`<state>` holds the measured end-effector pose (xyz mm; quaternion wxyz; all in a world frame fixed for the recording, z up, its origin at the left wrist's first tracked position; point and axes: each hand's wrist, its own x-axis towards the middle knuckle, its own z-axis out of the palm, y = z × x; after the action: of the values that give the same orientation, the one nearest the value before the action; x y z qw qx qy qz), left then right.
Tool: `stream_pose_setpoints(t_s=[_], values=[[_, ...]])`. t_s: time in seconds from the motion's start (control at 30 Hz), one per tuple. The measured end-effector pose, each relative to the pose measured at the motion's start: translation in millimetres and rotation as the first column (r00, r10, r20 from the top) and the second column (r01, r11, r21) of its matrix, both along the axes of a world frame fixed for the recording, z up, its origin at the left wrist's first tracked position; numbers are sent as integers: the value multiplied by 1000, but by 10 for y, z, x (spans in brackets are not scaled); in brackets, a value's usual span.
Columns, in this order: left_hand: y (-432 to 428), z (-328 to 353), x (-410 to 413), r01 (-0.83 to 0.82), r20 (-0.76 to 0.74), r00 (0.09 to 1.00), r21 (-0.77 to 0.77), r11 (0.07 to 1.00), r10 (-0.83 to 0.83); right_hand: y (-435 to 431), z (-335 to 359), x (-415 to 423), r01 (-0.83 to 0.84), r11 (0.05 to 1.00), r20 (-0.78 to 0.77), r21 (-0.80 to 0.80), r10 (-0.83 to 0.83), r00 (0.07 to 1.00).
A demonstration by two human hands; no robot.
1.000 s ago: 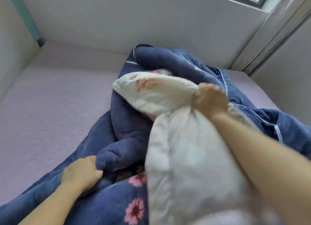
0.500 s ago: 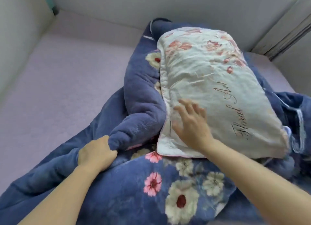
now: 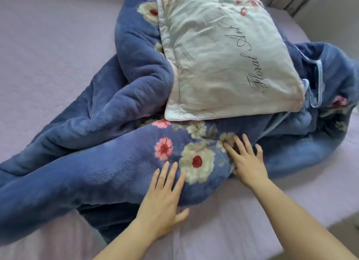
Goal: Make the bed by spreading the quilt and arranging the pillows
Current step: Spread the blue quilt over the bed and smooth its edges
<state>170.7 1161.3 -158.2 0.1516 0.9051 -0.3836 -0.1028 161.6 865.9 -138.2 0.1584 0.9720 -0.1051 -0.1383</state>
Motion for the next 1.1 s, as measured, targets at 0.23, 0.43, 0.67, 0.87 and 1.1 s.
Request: stream_pose_setpoints(t_s=[0.23, 0.43, 0.67, 0.87, 1.1], values=[[-551, 116, -8, -436, -231, 845, 224, 872, 482, 645, 582, 256, 89, 900, 201, 427, -191, 961], [120, 401, 88, -91, -546, 803, 287, 954, 241, 609, 793, -880, 6, 858, -149, 514, 82, 985], [443, 931, -596, -78, -936, 121, 323, 943, 331, 562, 615, -807, -119, 902, -297, 415, 257, 920], [693, 740, -1388, 317, -828, 9, 535, 783, 561, 1054, 198, -2126, 405, 838, -851, 365, 124, 510], [708, 260, -1948, 305, -835, 214, 550, 778, 507, 1318, 171, -2074, 523, 776, -878, 352, 81, 471]])
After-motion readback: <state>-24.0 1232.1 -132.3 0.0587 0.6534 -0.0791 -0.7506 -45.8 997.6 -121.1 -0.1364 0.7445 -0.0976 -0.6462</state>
